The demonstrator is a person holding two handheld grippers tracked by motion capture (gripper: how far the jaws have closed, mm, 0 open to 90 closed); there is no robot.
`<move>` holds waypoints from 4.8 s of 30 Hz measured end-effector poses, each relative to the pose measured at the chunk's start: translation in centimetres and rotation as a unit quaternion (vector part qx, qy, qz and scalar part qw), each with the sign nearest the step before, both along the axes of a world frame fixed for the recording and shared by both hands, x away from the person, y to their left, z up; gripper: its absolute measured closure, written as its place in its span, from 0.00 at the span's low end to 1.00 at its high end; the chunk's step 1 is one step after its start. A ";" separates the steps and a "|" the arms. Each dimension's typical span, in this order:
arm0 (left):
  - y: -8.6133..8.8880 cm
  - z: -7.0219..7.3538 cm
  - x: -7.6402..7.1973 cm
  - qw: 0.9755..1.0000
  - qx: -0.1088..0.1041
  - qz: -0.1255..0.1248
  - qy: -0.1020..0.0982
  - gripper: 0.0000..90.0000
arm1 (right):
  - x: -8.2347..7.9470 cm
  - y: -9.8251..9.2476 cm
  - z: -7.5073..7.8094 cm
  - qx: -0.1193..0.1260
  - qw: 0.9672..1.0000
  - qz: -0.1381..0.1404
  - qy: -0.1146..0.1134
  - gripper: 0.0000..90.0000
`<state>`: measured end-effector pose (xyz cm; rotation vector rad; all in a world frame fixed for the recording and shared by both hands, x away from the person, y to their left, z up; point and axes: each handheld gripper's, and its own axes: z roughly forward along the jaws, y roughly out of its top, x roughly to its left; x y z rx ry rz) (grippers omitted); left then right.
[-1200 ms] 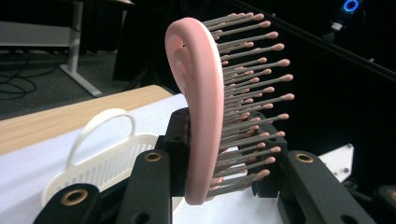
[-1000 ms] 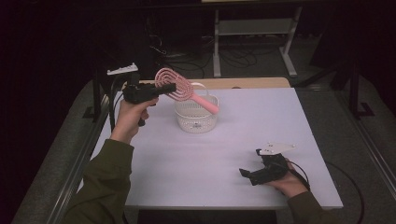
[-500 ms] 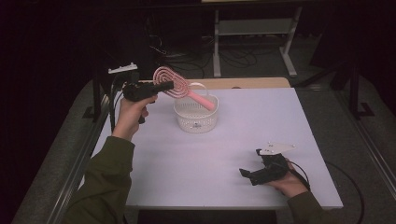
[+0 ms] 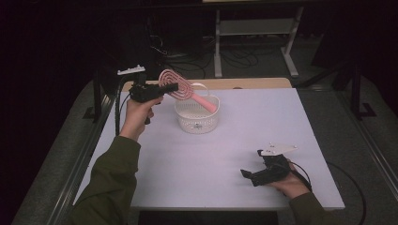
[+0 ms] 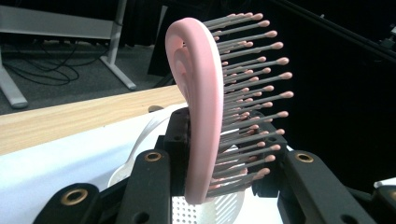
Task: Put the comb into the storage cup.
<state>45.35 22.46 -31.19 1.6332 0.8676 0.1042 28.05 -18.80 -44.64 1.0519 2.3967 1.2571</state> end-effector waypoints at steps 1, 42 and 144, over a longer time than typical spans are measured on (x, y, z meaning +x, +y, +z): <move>-0.1 -0.1 0.1 1.000 0.000 0.002 0.001 0.73 | 0.0 0.0 0.0 0.000 1.000 0.000 0.000 0.00; -1.7 -4.4 0.9 0.999 0.023 0.019 0.042 0.73 | 0.0 -0.1 0.0 -0.002 1.000 0.002 -0.001 0.00; -0.8 -5.7 -2.1 0.983 0.178 0.008 -0.031 0.04 | 0.0 -0.1 -0.1 -0.006 1.000 0.003 -0.004 0.00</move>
